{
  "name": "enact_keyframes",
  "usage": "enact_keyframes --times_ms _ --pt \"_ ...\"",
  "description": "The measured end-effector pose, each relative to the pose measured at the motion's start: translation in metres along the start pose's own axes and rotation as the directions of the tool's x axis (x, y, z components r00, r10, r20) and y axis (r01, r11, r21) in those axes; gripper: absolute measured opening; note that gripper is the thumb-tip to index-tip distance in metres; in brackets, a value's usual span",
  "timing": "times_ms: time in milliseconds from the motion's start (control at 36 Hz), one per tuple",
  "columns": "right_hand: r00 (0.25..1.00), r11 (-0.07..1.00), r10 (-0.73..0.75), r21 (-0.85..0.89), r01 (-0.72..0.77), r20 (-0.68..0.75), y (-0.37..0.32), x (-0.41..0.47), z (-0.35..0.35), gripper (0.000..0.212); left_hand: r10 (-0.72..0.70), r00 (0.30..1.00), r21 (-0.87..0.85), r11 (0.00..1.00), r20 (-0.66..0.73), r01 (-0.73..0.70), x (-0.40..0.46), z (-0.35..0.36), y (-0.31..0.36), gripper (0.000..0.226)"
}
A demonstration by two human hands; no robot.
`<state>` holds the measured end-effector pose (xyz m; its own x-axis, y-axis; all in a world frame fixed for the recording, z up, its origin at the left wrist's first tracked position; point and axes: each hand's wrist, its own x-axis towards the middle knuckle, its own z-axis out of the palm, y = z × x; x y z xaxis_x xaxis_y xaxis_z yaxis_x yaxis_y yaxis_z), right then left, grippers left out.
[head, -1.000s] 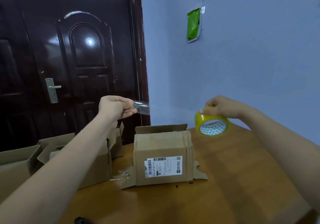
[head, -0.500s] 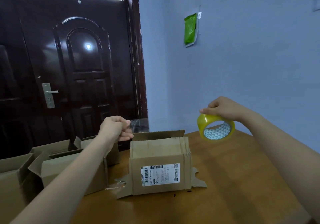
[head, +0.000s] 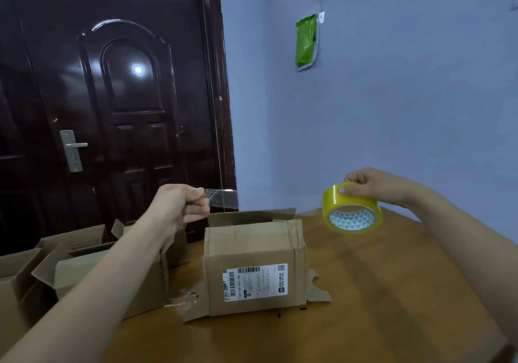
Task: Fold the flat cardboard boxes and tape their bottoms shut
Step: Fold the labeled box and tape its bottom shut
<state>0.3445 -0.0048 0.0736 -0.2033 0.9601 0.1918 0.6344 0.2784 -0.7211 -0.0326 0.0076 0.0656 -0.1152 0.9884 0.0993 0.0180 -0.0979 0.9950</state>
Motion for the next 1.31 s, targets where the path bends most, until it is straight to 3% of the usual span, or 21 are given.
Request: enact_keyframes --times_ms 56,139,194,278,528,722,972,1306 --pt "0.999 0.995 0.024 -0.1 -0.028 -0.038 0.001 0.004 0.002 0.028 0.006 1.0 0.006 1.0 -0.014 -0.006 0.0 0.003 -0.004 0.009" --pt "0.993 0.904 0.076 -0.413 -0.107 -0.09 0.005 0.005 0.002 0.028 0.009 0.998 -0.01 1.0 -0.064 -0.01 0.003 -0.004 -0.01 0.009" --pt "0.989 0.863 0.079 -0.487 -0.131 -0.125 0.011 0.001 0.002 0.031 0.026 0.999 0.039 0.999 -0.035 -0.024 0.003 -0.013 -0.013 0.01" --pt "0.986 0.925 0.031 -0.37 -0.09 -0.162 0.019 -0.004 0.0 0.03 0.02 1.0 0.114 0.993 0.015 -0.021 0.001 -0.017 -0.016 0.012" --pt "0.978 0.999 0.037 -0.004 -0.038 -0.206 0.019 -0.008 0.001 0.039 -0.048 0.991 -0.033 0.998 0.124 0.053 -0.001 -0.015 -0.024 0.013" --pt "0.965 0.999 0.028 0.033 -0.02 -0.259 0.017 -0.006 -0.004 0.044 -0.173 0.949 -0.203 0.952 0.265 0.23 -0.005 -0.006 -0.024 0.021" --pt "0.966 0.999 0.045 -0.002 -0.047 -0.255 0.016 -0.002 -0.004 0.043 -0.212 0.941 -0.134 0.958 0.264 0.253 0.003 -0.001 -0.048 0.022" --pt "0.961 0.997 0.07 0.044 -0.06 -0.269 0.023 0.001 -0.001 0.045 -0.028 0.967 0.004 1.0 0.254 0.028 0.004 0.005 -0.056 0.023"
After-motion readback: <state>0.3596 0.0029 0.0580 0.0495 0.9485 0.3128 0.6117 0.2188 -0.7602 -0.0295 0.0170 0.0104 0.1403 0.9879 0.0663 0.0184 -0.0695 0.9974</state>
